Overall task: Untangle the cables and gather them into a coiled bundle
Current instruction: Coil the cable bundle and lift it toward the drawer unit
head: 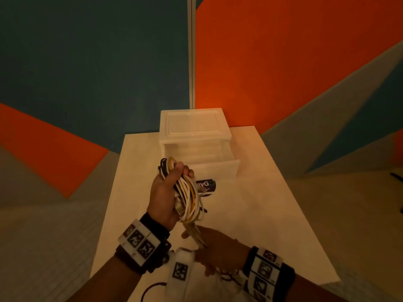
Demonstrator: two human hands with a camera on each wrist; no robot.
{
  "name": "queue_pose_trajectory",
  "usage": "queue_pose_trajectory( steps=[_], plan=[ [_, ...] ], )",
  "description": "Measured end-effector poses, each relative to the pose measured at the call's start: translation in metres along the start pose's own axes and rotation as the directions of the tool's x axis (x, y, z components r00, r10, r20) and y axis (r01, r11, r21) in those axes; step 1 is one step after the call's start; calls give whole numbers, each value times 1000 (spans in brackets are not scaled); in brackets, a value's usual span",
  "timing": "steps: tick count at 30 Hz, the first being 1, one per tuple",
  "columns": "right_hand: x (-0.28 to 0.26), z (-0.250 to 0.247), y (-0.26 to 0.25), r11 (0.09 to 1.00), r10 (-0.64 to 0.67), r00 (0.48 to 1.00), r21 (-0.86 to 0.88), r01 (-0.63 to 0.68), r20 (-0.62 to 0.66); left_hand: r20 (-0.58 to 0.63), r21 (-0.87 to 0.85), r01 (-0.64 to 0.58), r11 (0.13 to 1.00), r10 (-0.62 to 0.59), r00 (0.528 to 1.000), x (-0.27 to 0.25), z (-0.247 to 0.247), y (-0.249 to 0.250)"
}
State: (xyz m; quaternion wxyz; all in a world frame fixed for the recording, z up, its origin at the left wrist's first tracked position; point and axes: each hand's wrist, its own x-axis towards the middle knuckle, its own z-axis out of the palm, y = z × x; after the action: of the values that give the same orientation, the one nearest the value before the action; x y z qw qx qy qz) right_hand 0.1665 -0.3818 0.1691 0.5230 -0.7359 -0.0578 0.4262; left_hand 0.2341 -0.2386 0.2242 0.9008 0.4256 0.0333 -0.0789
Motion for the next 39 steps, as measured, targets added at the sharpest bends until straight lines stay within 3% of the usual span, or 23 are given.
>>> queue_pose_trajectory(
  steps=[4,10,15,19,22,25,30,33,36,39],
  plan=[
    [-19,-10,1,980,-3,1000,-200,6,14,-58,320,-147,936,175,983,0,-12,-10],
    [-52,-22,-11,891,-144,989,-438,121,-21,-13,668,-257,699,356,935,-8,-24,-25],
    [-67,-40,-38,552,-299,953,-824,126,-54,122,767,-188,614,149,981,-15,-37,-40],
    [-65,-53,-60,346,-440,897,-929,131,-37,198,701,-131,701,-15,980,-33,-30,-41],
    [-54,-59,-67,357,-542,840,-909,213,-17,247,614,-75,786,-100,964,-45,-20,-34],
    [-38,-57,-73,421,-530,847,-879,222,-40,278,499,71,863,-238,931,-52,-16,-26],
    [-22,-54,-84,468,-430,903,-853,231,9,338,504,147,851,-351,874,-59,-25,-18],
    [-18,-54,-86,441,-375,927,-873,209,33,356,525,164,835,-390,849,-58,-27,-14],
    [-12,-56,-83,427,-310,948,-881,203,68,319,526,216,823,-426,846,-57,-27,-12],
    [-9,-56,-77,407,-311,936,-867,288,166,258,526,287,801,-471,843,-50,-28,-10]
  ],
)
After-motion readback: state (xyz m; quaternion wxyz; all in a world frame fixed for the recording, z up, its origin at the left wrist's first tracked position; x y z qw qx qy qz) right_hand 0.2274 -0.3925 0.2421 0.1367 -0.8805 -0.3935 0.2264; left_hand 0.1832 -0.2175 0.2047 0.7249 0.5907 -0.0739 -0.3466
